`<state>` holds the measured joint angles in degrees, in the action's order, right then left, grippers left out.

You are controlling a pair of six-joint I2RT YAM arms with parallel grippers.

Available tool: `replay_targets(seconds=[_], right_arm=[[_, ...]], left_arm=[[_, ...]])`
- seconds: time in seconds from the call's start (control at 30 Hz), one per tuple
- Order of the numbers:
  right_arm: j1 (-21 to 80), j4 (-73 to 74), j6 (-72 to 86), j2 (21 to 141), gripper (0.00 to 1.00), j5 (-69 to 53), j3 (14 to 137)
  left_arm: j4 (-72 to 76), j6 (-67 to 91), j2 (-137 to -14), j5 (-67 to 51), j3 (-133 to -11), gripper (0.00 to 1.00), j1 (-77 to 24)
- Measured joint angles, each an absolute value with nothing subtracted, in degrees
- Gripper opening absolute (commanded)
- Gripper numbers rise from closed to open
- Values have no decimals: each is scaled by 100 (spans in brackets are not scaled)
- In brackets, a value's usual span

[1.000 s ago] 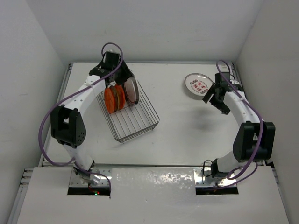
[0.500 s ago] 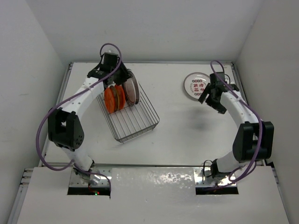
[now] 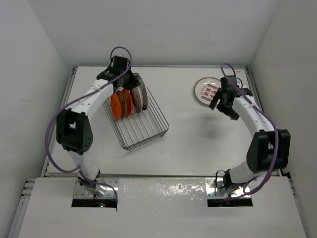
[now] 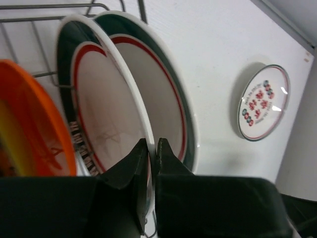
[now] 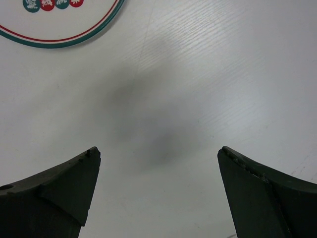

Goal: Unload the plates from the dish rack

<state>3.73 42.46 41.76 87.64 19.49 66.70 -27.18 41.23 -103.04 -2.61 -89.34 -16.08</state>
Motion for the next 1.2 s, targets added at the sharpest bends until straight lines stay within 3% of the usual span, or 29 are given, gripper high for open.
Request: replay_targets(seconds=[0.33, 0.67, 0.97, 1.13, 1.2], right_arm=[[451, 4606, 4176, 8630, 99, 1855, 7295], [768, 4965, 4477, 8635, 99, 862, 9585], [1157, 4960, 5146, 9470, 99, -318, 11161], [1177, 4899, 5264, 9732, 98, -832, 11045], [1181, 4812, 5288, 9686, 93, -1000, 10698]], left_arm=[[-4073, 3450, -10735, -222, -10547, 0, -1564], [-4622, 1660, -10685, -183, -11640, 0, -1787], [-4073, -1291, -10256, 1929, -11021, 0, -4379], [-3649, -2228, -10165, 2139, -10770, 0, -5411], [-3586, -2427, -10165, 2137, -10757, 0, -5531]])
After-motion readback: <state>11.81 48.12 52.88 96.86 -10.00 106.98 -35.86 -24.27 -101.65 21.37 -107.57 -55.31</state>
